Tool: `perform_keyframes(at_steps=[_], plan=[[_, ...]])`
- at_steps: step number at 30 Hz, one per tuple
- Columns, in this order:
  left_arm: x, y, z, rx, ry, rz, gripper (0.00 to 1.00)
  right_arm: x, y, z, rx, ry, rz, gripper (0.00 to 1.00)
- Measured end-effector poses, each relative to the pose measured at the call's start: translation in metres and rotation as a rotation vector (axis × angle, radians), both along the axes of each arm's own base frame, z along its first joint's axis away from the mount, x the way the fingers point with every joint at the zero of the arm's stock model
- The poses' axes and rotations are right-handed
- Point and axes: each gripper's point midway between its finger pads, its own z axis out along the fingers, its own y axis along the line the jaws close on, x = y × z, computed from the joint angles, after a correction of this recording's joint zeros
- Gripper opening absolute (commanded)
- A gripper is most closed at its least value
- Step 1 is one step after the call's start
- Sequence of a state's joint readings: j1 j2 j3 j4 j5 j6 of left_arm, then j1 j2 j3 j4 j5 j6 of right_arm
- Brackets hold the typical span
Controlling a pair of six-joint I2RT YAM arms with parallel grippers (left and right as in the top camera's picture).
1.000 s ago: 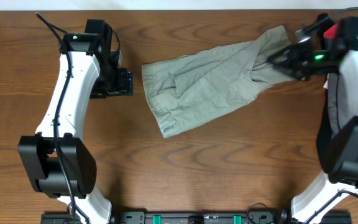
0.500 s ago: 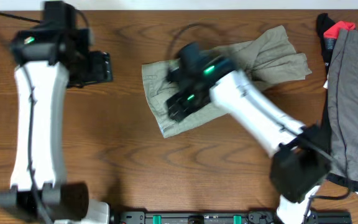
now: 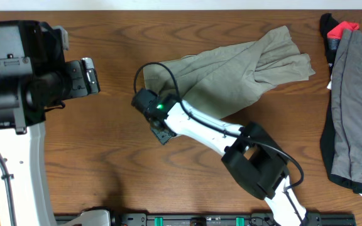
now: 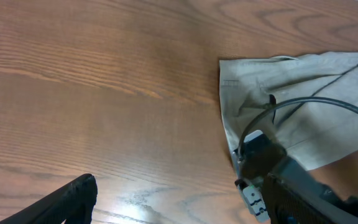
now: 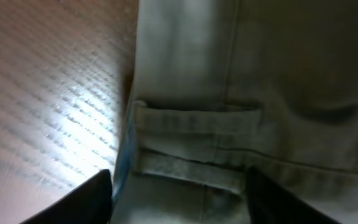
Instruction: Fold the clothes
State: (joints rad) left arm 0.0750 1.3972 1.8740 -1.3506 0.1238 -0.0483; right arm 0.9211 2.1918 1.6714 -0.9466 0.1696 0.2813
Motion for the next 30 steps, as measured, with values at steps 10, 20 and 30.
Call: perform_keyframes(at_steps=[10,20,30], plan=[[-0.003,0.000,0.002,0.000,-0.006,0.000,0.87,0.005,-0.041,0.009,-0.187,-0.075,-0.086,0.01],[0.000,0.000,0.004,0.001,-0.018,0.000,0.88,0.052,-0.084,0.169,0.070,-0.302,-0.258,0.01],[0.003,-0.005,0.006,-0.025,-0.032,-0.019,0.88,0.074,-0.134,0.279,0.332,-0.498,-0.361,0.01]])
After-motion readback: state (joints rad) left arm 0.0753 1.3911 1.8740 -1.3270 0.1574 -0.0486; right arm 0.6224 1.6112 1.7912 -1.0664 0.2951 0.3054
